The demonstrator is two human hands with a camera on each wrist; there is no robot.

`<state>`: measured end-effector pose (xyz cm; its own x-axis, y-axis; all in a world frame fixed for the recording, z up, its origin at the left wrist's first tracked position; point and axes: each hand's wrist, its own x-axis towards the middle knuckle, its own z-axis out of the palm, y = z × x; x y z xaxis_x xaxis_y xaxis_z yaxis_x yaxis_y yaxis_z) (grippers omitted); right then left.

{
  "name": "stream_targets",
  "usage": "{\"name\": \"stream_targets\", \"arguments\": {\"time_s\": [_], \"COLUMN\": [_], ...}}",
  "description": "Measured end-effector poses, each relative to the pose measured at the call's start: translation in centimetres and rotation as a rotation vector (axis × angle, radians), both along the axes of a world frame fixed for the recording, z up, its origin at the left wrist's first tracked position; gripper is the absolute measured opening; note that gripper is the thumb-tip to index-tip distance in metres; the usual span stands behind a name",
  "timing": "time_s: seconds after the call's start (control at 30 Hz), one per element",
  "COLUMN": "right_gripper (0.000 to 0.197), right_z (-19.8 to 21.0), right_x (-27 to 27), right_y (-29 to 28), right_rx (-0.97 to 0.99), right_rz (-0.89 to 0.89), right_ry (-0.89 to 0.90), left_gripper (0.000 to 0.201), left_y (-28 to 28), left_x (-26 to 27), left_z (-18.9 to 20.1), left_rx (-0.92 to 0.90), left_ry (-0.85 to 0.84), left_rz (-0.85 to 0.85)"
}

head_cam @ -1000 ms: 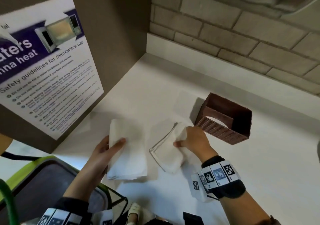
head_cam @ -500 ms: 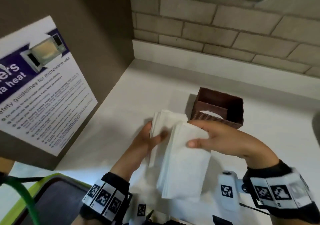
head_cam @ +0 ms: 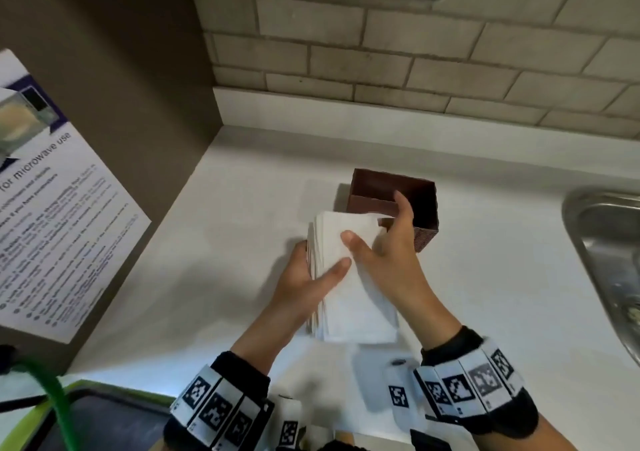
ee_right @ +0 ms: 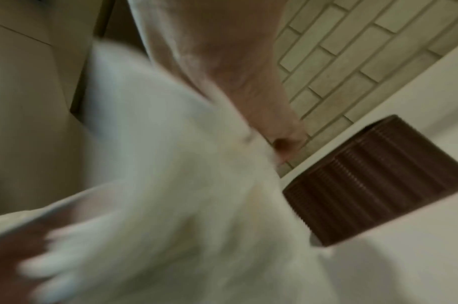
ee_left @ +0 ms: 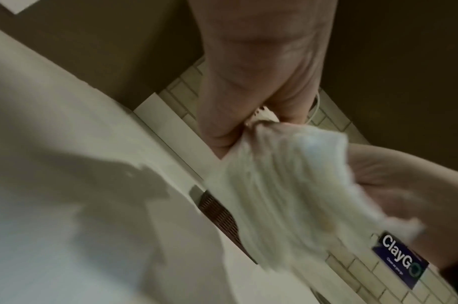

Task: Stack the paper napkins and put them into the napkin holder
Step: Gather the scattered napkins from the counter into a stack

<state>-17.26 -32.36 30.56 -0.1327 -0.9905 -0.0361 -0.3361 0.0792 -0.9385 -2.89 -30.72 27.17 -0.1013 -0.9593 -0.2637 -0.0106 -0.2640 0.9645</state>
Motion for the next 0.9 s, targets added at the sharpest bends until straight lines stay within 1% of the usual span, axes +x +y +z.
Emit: {"name": "stream_targets", "arguments": {"time_s": [0.03,0.07,0.1,0.17,0.23,0.3,0.4,0.5,0.57,0.67,0.73,0.8,0.83,0.9], "right_gripper": [0.083,0.072,0.066,0.069,0.065,0.061,0.066,0.065,0.060,0.046,0.047,0.048,0.048,0.051], "right_z": [-0.4,-0.7,-0.8,-1.3,-1.7,-2.5,-3.9,-5.2,-5.5,-4.5,-3.8,-3.6,-3.6,-4.1], "right_x": [0.1,0.3,0.4,0.6,0.4,-0.5,-1.9,-2.0,-1.7,-1.2,-0.9,-1.0,-1.1,-1.5], "right_y": [0.4,0.8,1.3,2.0,2.5,2.8,3.5,3.9,4.1,4.3,4.6,4.8,4.9,4.8], "right_rx": [0.003,0.033,0.091,0.199,0.198,0.158,0.165,0.144,0.098,0.070,0.094,0.087,0.075,0.077], "right_rz": [-0.029,-0.014,0.028,0.131,0.167,0.195,0.283,0.334,0.330,0.275,0.256,0.249,0.249,0.262], "right_ry": [-0.074,-0.143,-0.191,-0.241,-0.203,-0.186,-0.184,-0.089,-0.074,-0.106,-0.139,-0.171,-0.181,-0.163], "left_gripper": [0.027,0.025,0.024,0.027,0.038,0.050,0.060,0.074,0.073,0.070,0.067,0.059,0.058,0.065], "left_y": [0.0,0.0,0.0,0.2,0.5,0.5,0.8,1.3,1.4,1.1,1.0,1.1,1.2,1.4], "left_x": [-0.2,-0.4,-0.6,-1.0,-1.1,-0.6,0.4,0.3,-0.1,-0.6,-0.7,-0.8,-0.7,-0.4], "left_z": [0.0,0.1,0.3,0.3,-0.1,-0.9,-2.4,-3.5,-3.7,-2.9,-1.9,-1.1,-1.0,-1.5], "left_rx": [-0.025,-0.037,-0.053,-0.089,-0.136,-0.143,-0.140,-0.098,-0.109,-0.158,-0.177,-0.202,-0.218,-0.213], "left_ry": [0.008,0.035,0.067,0.109,0.122,0.123,0.106,0.107,0.112,0.093,0.085,0.096,0.110,0.129], "left_rz": [0.025,0.036,0.036,-0.004,-0.048,-0.047,-0.113,-0.143,-0.107,-0.002,0.025,0.007,-0.009,-0.032]}}
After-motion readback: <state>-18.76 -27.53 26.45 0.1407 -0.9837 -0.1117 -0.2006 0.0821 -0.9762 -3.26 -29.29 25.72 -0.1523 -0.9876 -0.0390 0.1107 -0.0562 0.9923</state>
